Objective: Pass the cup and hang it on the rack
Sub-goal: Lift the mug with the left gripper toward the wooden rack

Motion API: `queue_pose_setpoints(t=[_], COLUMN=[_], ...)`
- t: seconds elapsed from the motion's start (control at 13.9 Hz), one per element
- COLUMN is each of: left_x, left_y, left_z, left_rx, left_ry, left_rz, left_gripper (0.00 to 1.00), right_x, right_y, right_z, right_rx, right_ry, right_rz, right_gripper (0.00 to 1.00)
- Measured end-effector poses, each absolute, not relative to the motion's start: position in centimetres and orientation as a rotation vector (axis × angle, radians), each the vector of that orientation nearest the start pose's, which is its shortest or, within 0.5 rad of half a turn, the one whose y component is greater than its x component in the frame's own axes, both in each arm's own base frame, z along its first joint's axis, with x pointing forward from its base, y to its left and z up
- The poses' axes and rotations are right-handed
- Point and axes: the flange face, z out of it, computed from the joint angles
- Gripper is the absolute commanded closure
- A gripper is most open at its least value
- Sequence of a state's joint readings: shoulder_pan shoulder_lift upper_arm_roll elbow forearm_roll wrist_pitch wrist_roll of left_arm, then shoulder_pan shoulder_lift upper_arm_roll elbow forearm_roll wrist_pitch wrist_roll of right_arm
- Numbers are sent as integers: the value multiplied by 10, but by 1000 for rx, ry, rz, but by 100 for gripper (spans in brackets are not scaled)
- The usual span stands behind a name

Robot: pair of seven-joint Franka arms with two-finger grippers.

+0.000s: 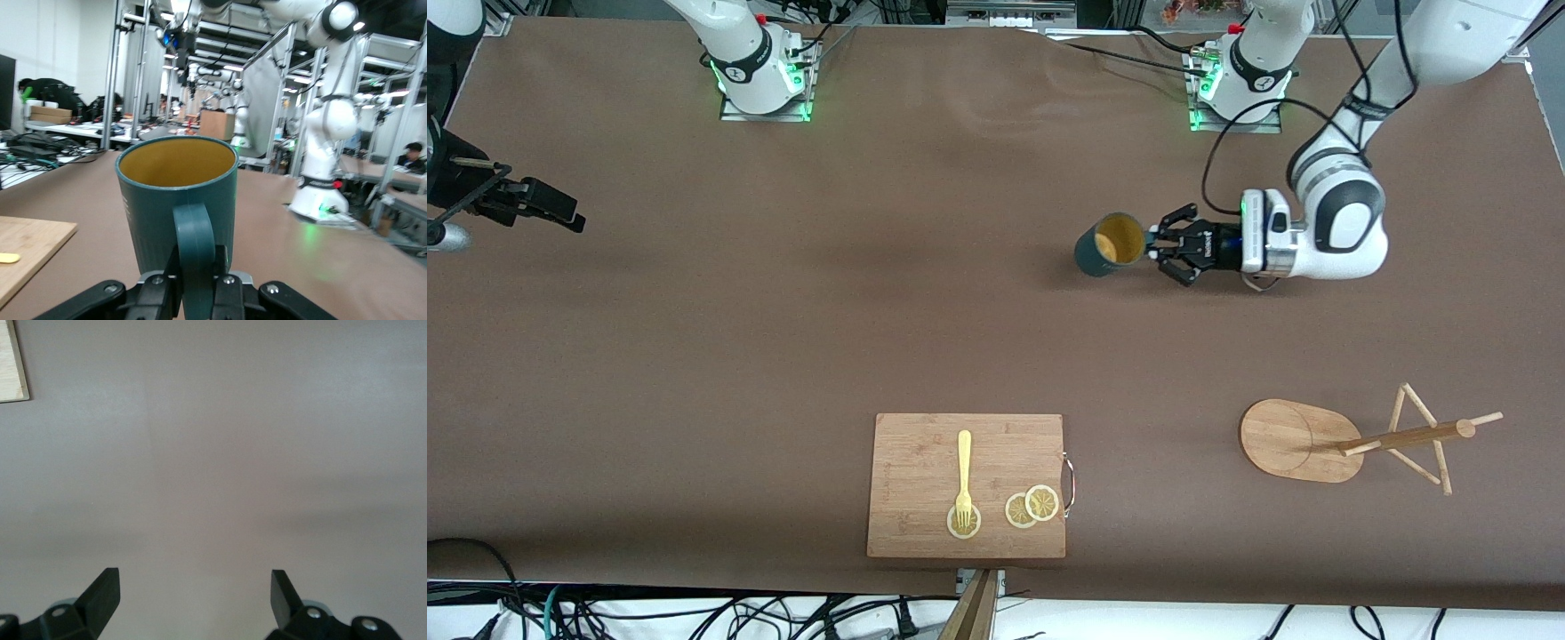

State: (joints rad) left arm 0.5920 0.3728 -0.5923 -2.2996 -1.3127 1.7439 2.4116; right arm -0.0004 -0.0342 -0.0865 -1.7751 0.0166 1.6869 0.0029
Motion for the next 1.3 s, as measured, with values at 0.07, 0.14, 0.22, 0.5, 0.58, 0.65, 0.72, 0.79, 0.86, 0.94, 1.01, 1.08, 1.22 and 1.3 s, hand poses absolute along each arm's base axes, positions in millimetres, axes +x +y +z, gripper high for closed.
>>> queue_pose_setpoints(t=[0.07, 0.14, 0.22, 0.5, 0.58, 0.65, 0.72, 0.79, 0.86, 0.94, 1.01, 1.08, 1.22, 1.3], left_x=[474, 469, 462, 432, 425, 420, 417, 417, 419, 421, 423, 425, 427, 429], left_y=[-74, -54, -36, 34, 49, 63, 76, 87, 98, 109, 121, 132, 150, 158], left_z=[241, 243, 244, 241, 239, 238, 236, 236, 236, 237, 239, 239, 236, 233], left_rx=[1259, 1246, 1234, 1239, 1250, 1257, 1260, 1261, 1262, 1270, 1284, 1297, 1321, 1329], left_ry=[-1178, -1163, -1143, -1042, -998, -942, -887, -837, -794, -752, -706, -662, -562, -513], left_rz=[950, 918, 883, 728, 686, 650, 628, 617, 607, 595, 577, 555, 501, 473], left_gripper=[100, 100, 100, 100, 100, 100, 100, 100, 100, 100, 100, 100, 100, 100], right_x=[544, 544, 544, 544, 544, 544, 544, 544, 544, 544, 544, 544, 544, 544], right_y=[-47, -47, -47, -47, -47, -47, -47, -47, -47, -47, -47, -47, -47, -47], right_z=[556, 556, 556, 556, 556, 556, 556, 556, 556, 556, 556, 556, 556, 556], right_rx=[-3116, -3116, -3115, -3115, -3115, -3115, -3115, -3115, -3115, -3115, -3115, -3115, -3115, -3115], right_ry=[144, 144, 144, 144, 144, 144, 144, 144, 144, 144, 144, 144, 145, 145], right_rz=[83, 83, 83, 83, 83, 83, 83, 83, 83, 83, 83, 83, 83, 83], right_gripper=[0, 0, 0, 0, 0, 0, 0, 0, 0, 0, 0, 0, 0, 0])
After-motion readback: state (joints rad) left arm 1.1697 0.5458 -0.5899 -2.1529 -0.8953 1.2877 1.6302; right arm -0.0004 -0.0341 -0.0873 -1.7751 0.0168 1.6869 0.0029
